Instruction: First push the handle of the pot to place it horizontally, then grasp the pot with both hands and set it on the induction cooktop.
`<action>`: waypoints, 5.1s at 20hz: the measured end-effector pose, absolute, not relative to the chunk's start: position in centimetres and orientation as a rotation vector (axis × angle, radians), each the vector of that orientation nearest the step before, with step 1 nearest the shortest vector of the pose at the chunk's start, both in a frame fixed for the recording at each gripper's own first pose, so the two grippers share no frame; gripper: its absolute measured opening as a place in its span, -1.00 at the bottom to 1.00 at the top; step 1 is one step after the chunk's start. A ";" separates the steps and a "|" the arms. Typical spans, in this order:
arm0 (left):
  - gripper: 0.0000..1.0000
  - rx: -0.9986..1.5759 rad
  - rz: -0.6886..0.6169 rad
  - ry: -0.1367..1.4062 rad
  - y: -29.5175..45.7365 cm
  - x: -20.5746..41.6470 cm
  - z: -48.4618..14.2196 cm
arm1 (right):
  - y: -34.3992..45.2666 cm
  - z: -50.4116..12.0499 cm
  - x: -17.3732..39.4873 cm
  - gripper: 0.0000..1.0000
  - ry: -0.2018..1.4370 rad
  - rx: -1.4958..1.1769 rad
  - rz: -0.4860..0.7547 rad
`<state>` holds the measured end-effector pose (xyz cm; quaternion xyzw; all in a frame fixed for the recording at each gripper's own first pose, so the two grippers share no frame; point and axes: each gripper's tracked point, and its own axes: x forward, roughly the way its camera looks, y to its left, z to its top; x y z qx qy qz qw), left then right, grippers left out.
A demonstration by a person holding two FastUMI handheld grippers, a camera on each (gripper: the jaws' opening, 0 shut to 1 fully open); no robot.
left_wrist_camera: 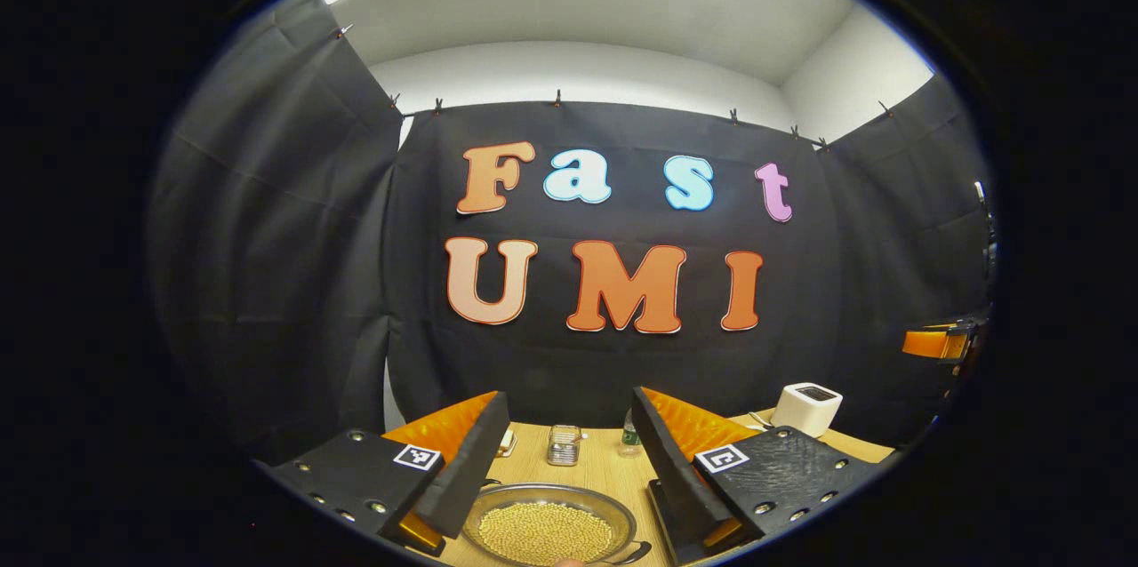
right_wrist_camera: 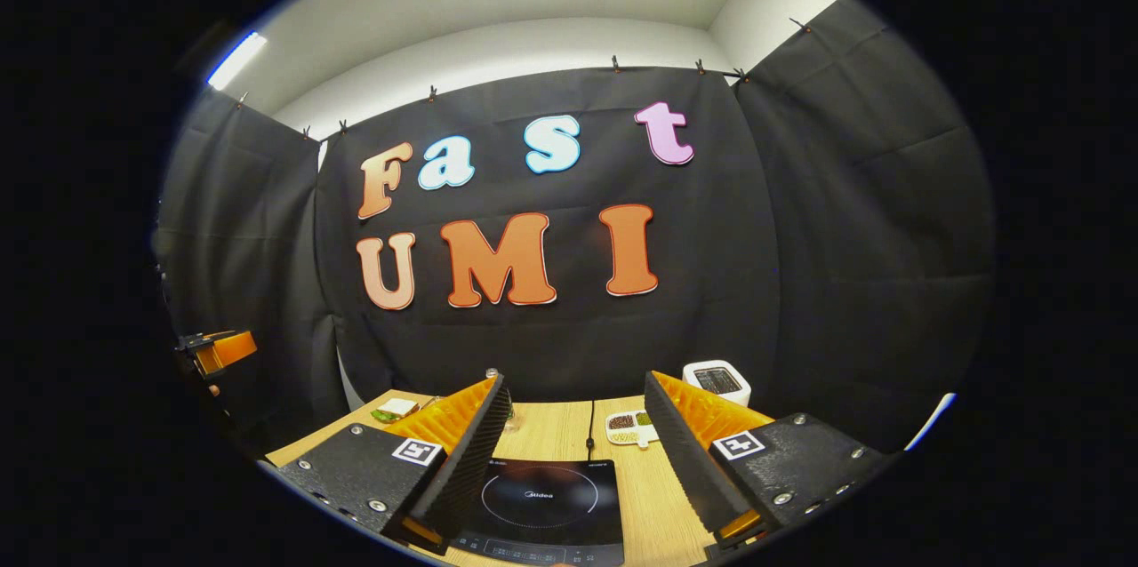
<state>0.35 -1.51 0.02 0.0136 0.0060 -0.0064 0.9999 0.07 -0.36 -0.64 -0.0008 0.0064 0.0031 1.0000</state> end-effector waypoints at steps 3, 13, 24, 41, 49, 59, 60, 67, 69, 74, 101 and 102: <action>0.76 0.032 -0.023 0.001 -1.9 0.3 0.3 | -0.4 -0.7 0.2 0.90 0.016 0.000 0.007; 0.84 0.040 -0.009 0.014 -1.8 0.4 0.0 | -0.8 -1.2 0.3 0.90 0.026 0.010 0.003; -0.53 0.070 -0.089 0.020 -3.2 1.0 -1.0 | -1.2 -1.3 0.5 0.90 0.025 0.033 -0.003; -0.94 0.049 -0.182 0.267 -5.0 -1.6 -12.3 | -1.9 -2.4 1.6 0.90 0.037 0.011 -0.027; -0.94 0.038 -0.202 0.458 -4.6 -5.5 -20.8 | -1.3 -3.0 1.9 0.90 0.046 0.006 -0.023; -0.95 0.005 -0.199 0.655 -3.8 -9.3 -28.9 | 0.0 -3.1 1.6 0.90 0.046 -0.002 0.006; -0.94 0.004 -0.202 0.679 -3.9 -9.9 -29.5 | 0.2 -3.0 1.5 0.90 0.046 -0.002 0.009; -0.94 0.029 -0.224 0.784 -4.3 -10.7 -34.1 | 0.3 -2.8 1.2 0.90 0.036 0.004 0.009; -0.94 0.020 -0.222 0.813 -4.4 -10.6 -35.4 | 0.2 -2.9 1.2 1.00 0.037 0.006 0.009; -0.94 -0.004 -0.213 0.841 -5.0 -9.8 -37.5 | 0.3 -3.2 1.6 1.00 0.048 0.005 0.016; -0.96 0.039 -0.269 0.851 -10.3 -3.3 -39.7 | -6.1 -4.6 3.4 1.00 0.055 -0.002 -0.097; -0.96 0.027 -0.271 0.852 -10.5 -2.9 -39.8 | -6.3 -4.6 3.5 0.90 0.056 -0.002 -0.101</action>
